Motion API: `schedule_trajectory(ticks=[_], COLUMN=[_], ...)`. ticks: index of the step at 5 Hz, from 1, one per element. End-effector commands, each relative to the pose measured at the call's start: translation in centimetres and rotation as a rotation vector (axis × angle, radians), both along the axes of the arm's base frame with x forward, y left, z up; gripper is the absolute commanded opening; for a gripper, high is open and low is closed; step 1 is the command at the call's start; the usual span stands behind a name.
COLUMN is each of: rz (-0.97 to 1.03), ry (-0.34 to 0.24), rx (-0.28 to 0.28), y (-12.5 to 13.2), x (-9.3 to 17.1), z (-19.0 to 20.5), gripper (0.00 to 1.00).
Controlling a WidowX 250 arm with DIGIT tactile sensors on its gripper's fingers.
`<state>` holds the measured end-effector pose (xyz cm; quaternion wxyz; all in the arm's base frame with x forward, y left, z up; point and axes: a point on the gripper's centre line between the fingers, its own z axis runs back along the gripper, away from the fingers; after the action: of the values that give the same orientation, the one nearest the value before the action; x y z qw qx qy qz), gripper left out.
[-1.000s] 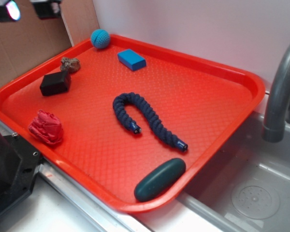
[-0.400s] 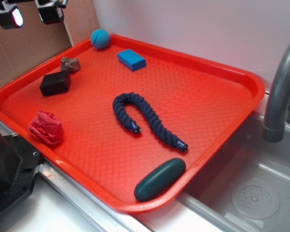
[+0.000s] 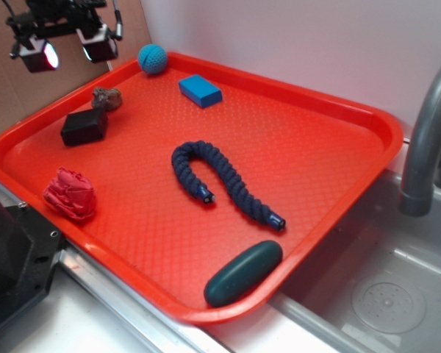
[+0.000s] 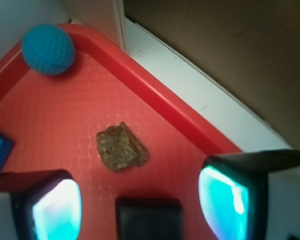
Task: Grab the rock.
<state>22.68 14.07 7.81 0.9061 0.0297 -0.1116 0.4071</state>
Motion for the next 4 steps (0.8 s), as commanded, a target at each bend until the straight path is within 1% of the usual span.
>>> schedule_trajectory(ticks=[1,2,3,4], rz=[-0.03,-0.025,-0.011,-0.123], ry=[0.001,0.075,0.098,0.107], rx=[-0.029,-0.023,-0.026,-0.013], y=[0.7,1.2,1.6,1.0], x=[1.8,1.7,1.8,1.8], z=[-4.0,-5.3,-5.9,-3.9], gripper=[1.0,1.0,0.0,0.0])
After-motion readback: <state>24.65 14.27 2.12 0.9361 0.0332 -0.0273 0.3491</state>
